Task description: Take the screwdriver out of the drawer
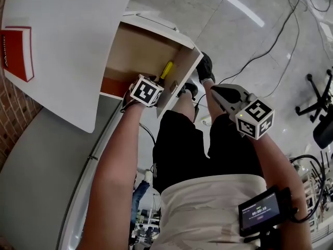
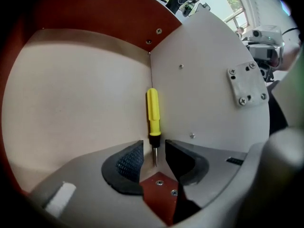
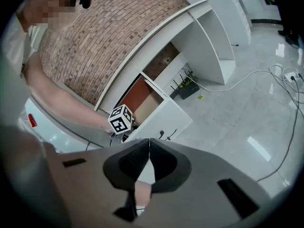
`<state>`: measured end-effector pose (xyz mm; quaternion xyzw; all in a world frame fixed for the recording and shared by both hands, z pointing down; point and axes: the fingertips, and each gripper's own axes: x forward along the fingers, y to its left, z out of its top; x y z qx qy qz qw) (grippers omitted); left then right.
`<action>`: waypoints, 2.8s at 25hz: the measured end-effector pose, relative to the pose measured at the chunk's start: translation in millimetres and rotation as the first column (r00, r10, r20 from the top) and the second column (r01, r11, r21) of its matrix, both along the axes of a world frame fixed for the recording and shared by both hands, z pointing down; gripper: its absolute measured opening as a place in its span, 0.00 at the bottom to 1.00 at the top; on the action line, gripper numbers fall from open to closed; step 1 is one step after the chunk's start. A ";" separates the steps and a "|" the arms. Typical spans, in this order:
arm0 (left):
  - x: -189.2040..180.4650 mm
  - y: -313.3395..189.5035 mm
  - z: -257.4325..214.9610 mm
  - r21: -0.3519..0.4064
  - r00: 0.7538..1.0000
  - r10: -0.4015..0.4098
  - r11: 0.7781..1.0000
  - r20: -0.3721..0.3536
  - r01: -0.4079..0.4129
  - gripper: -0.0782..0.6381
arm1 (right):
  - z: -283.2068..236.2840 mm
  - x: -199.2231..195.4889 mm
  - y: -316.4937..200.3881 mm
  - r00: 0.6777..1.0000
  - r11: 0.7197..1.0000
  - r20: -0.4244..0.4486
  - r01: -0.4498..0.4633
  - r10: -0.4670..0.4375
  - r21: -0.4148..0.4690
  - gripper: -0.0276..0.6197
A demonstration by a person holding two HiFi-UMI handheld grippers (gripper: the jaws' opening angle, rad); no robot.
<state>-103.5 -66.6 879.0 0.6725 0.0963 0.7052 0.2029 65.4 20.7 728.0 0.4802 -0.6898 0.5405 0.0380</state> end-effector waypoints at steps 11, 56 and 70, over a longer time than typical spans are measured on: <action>4.5 0.8 8.8 -0.030 0.999 -0.023 0.999 0.025 0.024 0.23 | 4.1 1.8 -0.4 1.000 1.000 -0.001 -0.029 0.029 -0.010 0.05; 33.6 -17.3 -114.6 0.112 0.912 -0.310 0.930 -0.268 0.349 0.17 | -43.4 -8.3 -17.8 0.996 0.995 -0.039 0.086 -0.084 0.043 0.05; 37.6 -22.2 -178.9 0.140 0.817 -0.428 0.848 -0.387 0.511 0.17 | -71.4 -4.0 -43.1 0.983 0.983 -0.061 0.175 -0.172 0.059 0.05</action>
